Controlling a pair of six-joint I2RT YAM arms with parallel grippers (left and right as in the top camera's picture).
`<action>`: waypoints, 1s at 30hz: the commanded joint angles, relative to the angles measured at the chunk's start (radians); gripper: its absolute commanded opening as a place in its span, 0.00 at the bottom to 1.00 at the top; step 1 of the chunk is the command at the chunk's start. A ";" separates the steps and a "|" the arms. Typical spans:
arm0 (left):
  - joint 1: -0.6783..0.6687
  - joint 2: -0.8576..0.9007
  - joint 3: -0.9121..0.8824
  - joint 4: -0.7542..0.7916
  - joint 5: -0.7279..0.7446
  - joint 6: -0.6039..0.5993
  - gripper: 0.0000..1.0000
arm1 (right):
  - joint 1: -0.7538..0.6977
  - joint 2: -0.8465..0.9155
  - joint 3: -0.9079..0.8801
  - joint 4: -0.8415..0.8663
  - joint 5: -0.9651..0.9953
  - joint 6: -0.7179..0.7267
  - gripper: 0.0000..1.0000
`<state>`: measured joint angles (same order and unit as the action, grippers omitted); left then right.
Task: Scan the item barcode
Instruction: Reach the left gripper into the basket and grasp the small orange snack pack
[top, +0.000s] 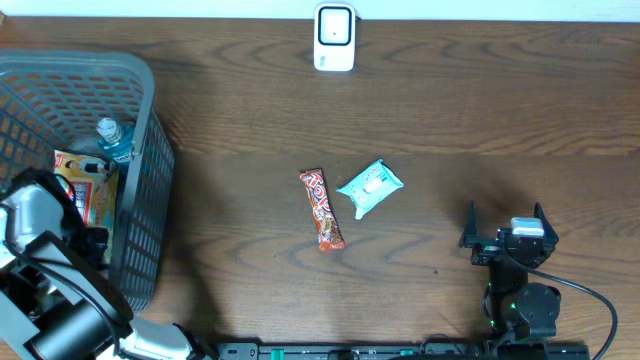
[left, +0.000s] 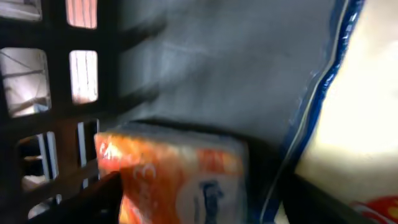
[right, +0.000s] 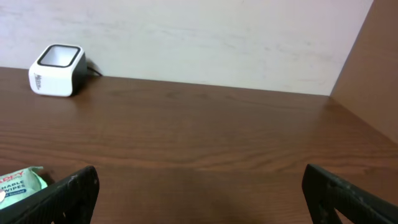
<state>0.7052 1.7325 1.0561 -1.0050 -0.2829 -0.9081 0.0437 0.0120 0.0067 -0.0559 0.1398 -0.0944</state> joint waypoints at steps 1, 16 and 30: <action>0.003 0.008 -0.068 0.029 -0.043 0.005 0.72 | 0.005 -0.005 -0.001 -0.002 0.011 0.011 0.99; 0.003 -0.089 0.046 -0.090 -0.019 0.014 0.07 | 0.005 -0.005 -0.001 -0.002 0.011 0.011 0.99; -0.036 -0.612 0.405 0.108 0.757 0.106 0.07 | 0.005 -0.005 -0.001 -0.002 0.012 0.011 0.99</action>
<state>0.7021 1.2121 1.4467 -0.9646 0.1036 -0.8204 0.0437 0.0120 0.0067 -0.0559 0.1398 -0.0940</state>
